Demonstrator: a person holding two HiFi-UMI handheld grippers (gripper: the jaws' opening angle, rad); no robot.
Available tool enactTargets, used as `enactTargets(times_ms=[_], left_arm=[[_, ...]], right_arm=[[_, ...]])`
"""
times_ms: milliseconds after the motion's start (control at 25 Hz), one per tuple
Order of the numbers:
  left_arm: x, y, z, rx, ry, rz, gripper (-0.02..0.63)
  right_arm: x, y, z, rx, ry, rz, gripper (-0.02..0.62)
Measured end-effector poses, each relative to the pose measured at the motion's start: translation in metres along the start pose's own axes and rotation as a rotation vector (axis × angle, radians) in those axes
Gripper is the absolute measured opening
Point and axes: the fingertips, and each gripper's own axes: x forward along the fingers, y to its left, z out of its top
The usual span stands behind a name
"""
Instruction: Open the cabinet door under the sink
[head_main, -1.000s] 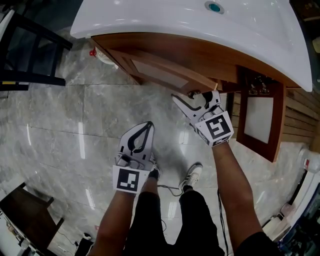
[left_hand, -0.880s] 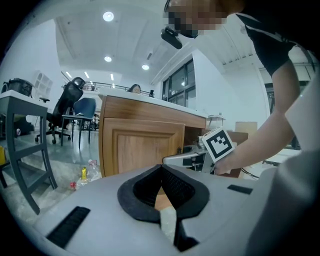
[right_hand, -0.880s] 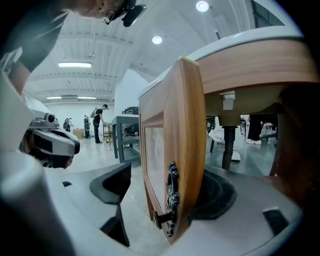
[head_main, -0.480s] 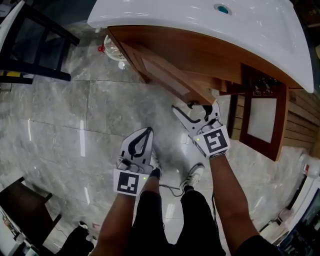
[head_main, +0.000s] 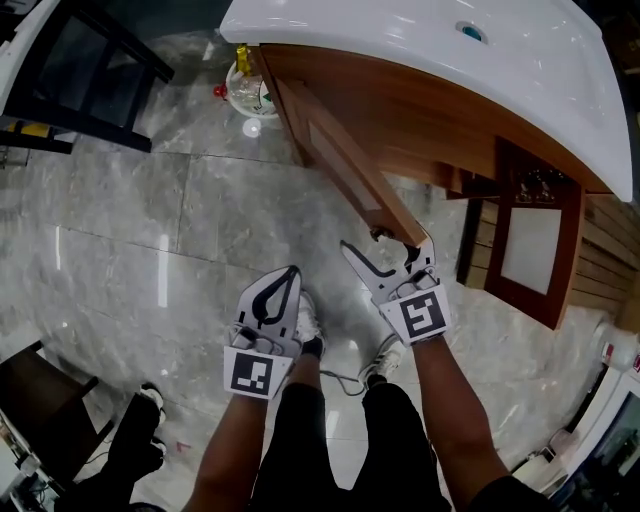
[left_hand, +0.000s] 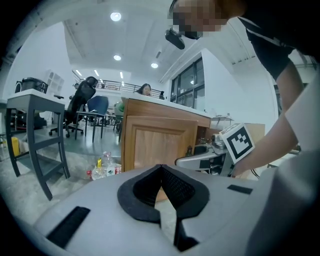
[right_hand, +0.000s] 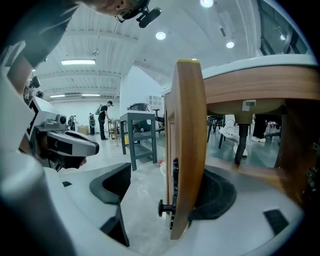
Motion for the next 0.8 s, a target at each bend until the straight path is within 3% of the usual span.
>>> enactTargets(times_ms=[800], left_arm=[[-0.023, 0.024, 0.001, -0.026, -0.012, 0.08, 0.023]], right_arm=[[0.007, 0.072, 0.007, 0.051, 0.006, 0.066, 0.357]])
